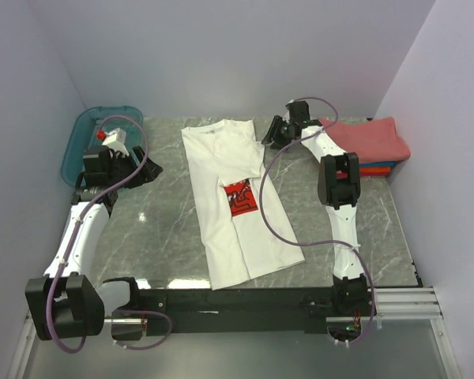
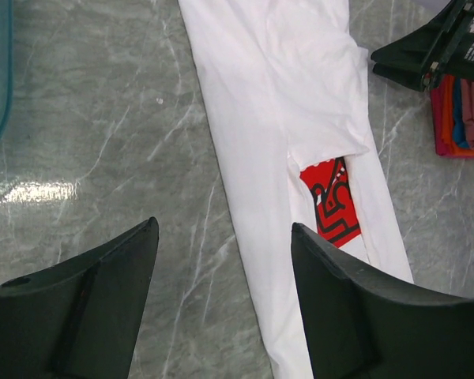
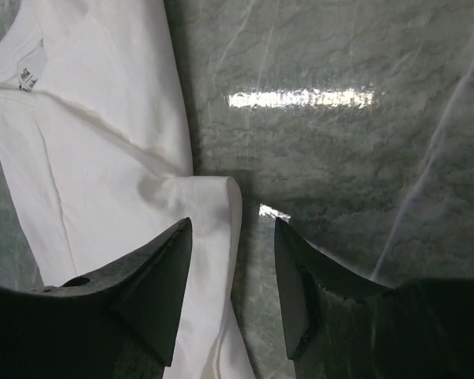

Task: Fold and stack the t-shirts
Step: Fold the tshirt

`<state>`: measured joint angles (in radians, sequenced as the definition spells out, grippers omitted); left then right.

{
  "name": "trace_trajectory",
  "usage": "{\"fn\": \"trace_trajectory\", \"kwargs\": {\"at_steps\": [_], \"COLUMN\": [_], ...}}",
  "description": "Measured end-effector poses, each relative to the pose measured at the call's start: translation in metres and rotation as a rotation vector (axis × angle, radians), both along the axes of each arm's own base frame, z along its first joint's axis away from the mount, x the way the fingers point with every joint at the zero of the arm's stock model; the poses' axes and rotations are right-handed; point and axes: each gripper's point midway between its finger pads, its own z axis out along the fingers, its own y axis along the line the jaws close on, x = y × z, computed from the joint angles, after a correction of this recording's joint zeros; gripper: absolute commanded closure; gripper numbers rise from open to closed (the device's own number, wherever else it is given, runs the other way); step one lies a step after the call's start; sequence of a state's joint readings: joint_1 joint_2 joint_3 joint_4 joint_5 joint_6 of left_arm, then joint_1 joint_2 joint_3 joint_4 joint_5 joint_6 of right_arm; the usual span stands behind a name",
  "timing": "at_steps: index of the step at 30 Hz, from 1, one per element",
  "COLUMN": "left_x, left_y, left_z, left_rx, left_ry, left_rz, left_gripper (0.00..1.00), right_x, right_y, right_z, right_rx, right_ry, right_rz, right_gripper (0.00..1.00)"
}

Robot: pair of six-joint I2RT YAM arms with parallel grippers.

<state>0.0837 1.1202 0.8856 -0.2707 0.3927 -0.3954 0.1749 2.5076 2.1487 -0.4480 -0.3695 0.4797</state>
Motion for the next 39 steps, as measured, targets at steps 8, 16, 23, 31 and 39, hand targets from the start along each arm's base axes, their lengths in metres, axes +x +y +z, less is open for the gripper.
{"fn": "trace_trajectory", "kwargs": {"at_steps": [8,16,23,31,39], "left_x": [0.001,0.001,0.001,0.001,0.001], "left_y": [-0.002,-0.002,-0.002,-0.001,-0.001], "left_z": [-0.007,-0.007,-0.008,-0.008,-0.008], "left_rx": [-0.007,-0.006,-0.006,0.000,-0.001], "left_ry": [0.025,0.025,0.026,0.024,0.024], "left_rz": [-0.011,-0.011,-0.011,-0.014,-0.014], "left_gripper": [0.27,0.27,0.27,0.27,0.27], "right_x": [-0.004,-0.004,0.001,-0.002,-0.009], "right_y": [0.013,0.021,0.021,0.016,0.014], "right_z": [-0.006,-0.009,-0.006,-0.001,0.025], "right_rx": [0.084,0.153,0.153,0.115,0.070], "right_ry": [0.043,0.056,0.024,-0.014,-0.090], "right_rz": [0.008,0.021,0.033,0.047,0.071], "right_gripper": [0.53,0.84,0.93,0.96,0.96]}}
